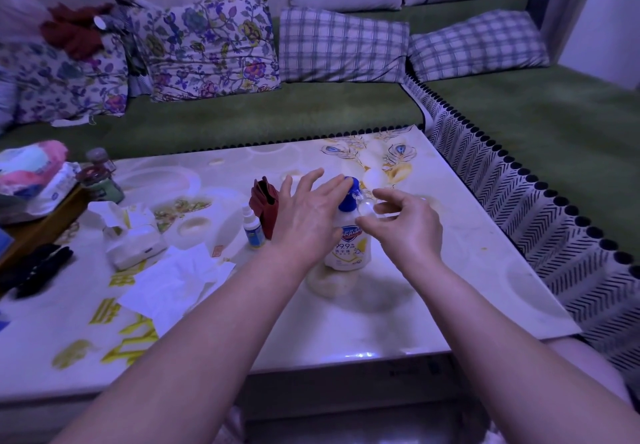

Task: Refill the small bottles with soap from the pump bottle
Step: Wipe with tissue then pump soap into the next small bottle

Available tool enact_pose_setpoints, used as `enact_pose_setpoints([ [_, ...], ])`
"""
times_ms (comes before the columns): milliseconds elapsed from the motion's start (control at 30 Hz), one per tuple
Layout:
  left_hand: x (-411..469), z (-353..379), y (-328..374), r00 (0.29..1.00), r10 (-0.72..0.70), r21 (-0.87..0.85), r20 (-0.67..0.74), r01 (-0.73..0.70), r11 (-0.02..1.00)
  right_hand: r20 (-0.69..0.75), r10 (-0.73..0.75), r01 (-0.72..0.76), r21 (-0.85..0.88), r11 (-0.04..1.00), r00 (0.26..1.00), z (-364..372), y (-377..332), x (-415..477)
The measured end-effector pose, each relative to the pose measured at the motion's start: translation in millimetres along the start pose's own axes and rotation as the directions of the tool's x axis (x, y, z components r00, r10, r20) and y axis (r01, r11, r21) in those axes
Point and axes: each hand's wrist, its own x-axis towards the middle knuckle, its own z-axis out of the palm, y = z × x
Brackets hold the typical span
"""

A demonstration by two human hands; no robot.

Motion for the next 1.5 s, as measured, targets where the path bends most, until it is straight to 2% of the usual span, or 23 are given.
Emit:
enact_pose_setpoints([
  [200,-3,4,5,1.0,0.004,0.005,-0.022,-0.003,1.0,0.002,0.02,-0.02,0.033,0.999,1.0,3,4,-4],
  [767,4,-8,2,0.999,-0.014,-0.07,0.032,0.016,0.997,-0.007,0.0,0.0,0.024,1.0,1.0,0,-3,4],
  [1500,3,-5,0,0.999,-0.013,-0.06,0.031,0.015,0.998,-0.002,0.008,-0.008,0.017,1.0,1.0,0,-4,2],
])
